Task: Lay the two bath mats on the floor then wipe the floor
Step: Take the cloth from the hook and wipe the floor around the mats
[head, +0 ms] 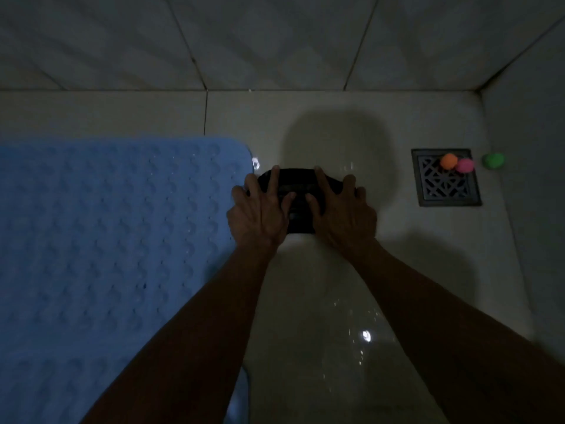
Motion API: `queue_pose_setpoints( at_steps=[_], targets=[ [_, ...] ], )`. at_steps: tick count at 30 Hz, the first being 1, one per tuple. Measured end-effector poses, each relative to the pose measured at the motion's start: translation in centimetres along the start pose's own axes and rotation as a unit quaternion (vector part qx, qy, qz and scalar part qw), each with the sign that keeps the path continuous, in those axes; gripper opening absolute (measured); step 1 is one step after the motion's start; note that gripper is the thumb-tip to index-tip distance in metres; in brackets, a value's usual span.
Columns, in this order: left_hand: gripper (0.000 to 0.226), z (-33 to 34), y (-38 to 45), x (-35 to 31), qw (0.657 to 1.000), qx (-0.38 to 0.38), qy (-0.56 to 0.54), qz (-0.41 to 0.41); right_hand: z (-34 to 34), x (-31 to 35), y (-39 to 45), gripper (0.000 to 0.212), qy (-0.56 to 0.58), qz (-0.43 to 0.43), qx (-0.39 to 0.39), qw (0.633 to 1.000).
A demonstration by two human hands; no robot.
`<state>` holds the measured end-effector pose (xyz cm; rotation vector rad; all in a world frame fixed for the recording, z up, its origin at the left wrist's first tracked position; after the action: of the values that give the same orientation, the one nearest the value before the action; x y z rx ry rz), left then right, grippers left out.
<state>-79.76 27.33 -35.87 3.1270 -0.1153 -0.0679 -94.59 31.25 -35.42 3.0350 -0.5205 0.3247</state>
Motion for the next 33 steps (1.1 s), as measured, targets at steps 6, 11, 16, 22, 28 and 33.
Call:
queue_pose_setpoints(
  at_steps=[6,11,16,22,28,33],
  targets=[
    [0.069,-1.1,-4.6,0.6,1.000,0.011,0.027,0.000,0.1,-0.6,-4.3,0.061,0.021,-0.002,0.011,1.000],
    [0.069,-1.8,-8.2,0.6,0.997,0.017,0.070,-0.005,0.0,-1.4,-7.7,0.061,0.047,-0.007,0.024,0.999],
    [0.069,-2.2,-12.5,0.5,0.996,0.022,0.084,-0.021,-0.1,-2.3,-11.5,0.062,0.057,-0.024,0.038,0.997],
    [0.070,-2.7,-17.9,0.7,0.993,0.041,0.109,-0.033,-0.4,-3.5,-16.4,0.065,0.045,-0.048,0.042,0.997],
    [0.073,-4.4,-23.7,1.2,0.985,0.092,0.142,-0.043,-1.5,-3.8,-22.0,0.066,0.067,-0.042,0.088,0.993],
    [0.073,-4.1,-28.6,2.7,0.989,0.082,0.119,-0.040,-1.7,-3.9,-27.0,0.065,0.063,-0.031,0.094,0.993]
  ],
)
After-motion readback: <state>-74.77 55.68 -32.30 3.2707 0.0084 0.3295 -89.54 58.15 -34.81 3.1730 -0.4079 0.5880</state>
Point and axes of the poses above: each hand's wrist, its own y-axis towards the middle knuckle, its own z-axis out of the palm, x = y × z, the point moved 2 cm from there along y, towards the middle knuckle, and after that the axes turned 13 degrees about -x, right-handed, at the moved point
